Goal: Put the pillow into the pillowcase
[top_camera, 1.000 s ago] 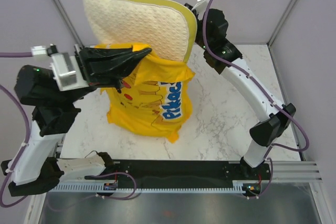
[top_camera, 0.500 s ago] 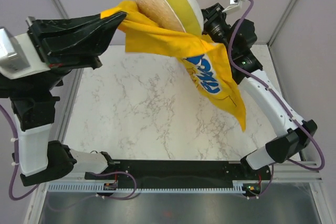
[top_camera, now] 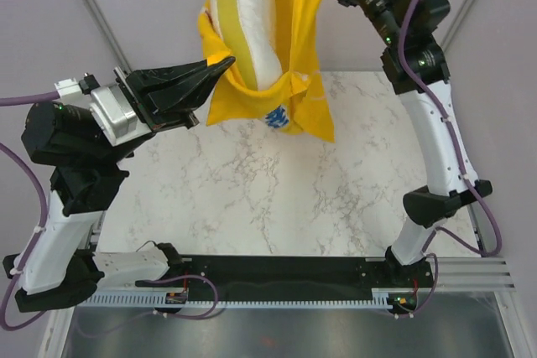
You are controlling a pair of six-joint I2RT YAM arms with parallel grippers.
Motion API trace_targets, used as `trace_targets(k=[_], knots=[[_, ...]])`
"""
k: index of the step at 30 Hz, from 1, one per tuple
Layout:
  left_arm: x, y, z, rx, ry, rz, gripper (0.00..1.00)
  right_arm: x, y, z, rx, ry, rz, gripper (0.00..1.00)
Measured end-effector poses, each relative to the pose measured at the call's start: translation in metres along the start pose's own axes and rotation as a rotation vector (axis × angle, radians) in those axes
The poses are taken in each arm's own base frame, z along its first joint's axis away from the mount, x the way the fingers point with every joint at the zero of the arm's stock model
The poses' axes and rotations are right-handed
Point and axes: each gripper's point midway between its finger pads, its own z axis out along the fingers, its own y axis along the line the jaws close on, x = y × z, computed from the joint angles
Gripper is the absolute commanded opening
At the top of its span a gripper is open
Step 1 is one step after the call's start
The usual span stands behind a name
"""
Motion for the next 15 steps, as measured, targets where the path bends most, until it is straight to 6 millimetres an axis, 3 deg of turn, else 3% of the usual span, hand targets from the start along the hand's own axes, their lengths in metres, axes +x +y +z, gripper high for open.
trace_targets(k=[3,5,7,10,12,15], knots=[[-0.008,0.007,0.013,0.002,-0.008,0.006,0.02,-0.037,0.004,-0.026,0.008,-0.095,-0.017,0.00],[-0.027,0.017,0.025,-0.007,-0.048,0.019,0.02,-0.038,0.001,-0.044,0.013,-0.129,-0.008,0.00],[-0.052,0.025,0.031,-0.009,-0.109,0.034,0.02,-0.026,-0.007,-0.053,0.023,-0.124,0.010,0.00],[-0.083,0.030,0.027,-0.010,-0.179,0.045,0.02,0.002,-0.026,-0.051,0.034,-0.081,0.053,0.00],[-0.088,0.030,0.019,-0.014,-0.181,0.047,0.02,0.019,-0.038,-0.044,0.045,-0.046,0.073,0.00],[-0.073,0.025,0.012,-0.015,-0.141,0.036,0.02,0.039,-0.059,-0.032,0.089,-0.001,0.081,0.00]])
